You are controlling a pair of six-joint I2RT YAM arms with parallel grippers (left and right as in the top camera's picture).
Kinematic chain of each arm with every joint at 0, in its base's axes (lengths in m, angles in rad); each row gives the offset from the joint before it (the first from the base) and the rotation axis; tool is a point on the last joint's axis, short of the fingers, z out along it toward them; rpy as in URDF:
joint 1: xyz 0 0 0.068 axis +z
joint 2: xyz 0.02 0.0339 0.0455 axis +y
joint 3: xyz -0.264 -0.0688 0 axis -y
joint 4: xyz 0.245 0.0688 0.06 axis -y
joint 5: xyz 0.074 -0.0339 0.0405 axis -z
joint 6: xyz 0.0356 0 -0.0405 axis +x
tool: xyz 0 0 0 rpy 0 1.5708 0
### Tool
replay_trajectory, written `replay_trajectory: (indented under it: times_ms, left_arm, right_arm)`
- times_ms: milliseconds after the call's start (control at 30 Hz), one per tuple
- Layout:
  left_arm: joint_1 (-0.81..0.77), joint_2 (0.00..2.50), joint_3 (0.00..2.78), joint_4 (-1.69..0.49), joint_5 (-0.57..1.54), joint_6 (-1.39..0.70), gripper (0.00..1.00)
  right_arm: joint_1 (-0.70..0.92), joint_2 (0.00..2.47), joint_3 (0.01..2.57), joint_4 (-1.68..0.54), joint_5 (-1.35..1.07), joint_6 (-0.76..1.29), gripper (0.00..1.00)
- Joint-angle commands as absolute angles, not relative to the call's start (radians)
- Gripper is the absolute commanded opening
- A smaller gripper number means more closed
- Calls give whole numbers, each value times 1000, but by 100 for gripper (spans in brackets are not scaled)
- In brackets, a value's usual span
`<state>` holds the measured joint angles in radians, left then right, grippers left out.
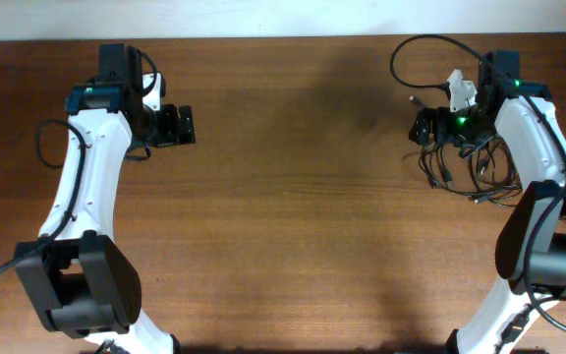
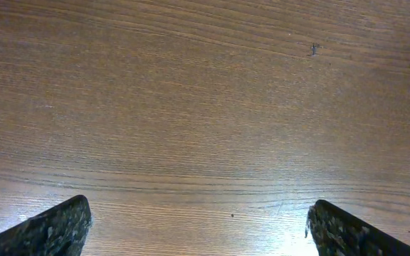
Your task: Untangle cables
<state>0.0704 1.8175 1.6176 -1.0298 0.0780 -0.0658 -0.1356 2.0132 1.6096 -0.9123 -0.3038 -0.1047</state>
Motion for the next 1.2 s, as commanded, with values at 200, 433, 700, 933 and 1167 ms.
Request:
replay_trajectory:
  times_ms: [200, 433, 700, 933, 1167]
  left_arm:
    - [71, 1816, 1621, -1031, 81, -75, 99]
    - [71, 1816, 1621, -1031, 81, -75, 99]
    - [71, 1816, 1621, -1031, 81, -75, 99]
    - [71, 1816, 1621, -1031, 81, -75, 99]
    - [71, 1816, 1621, -1031, 81, -75, 99]
  right_arm:
    - [-131, 2002, 1621, -912, -302, -109, 98]
    - [-131, 2002, 1621, -912, -302, -109, 98]
    - [-131, 1928, 1621, -912, -302, -109, 98]
    - [-131, 1563, 1621, -912, -302, -109, 98]
    - [-131, 1212, 1621, -913, -302, -109, 98]
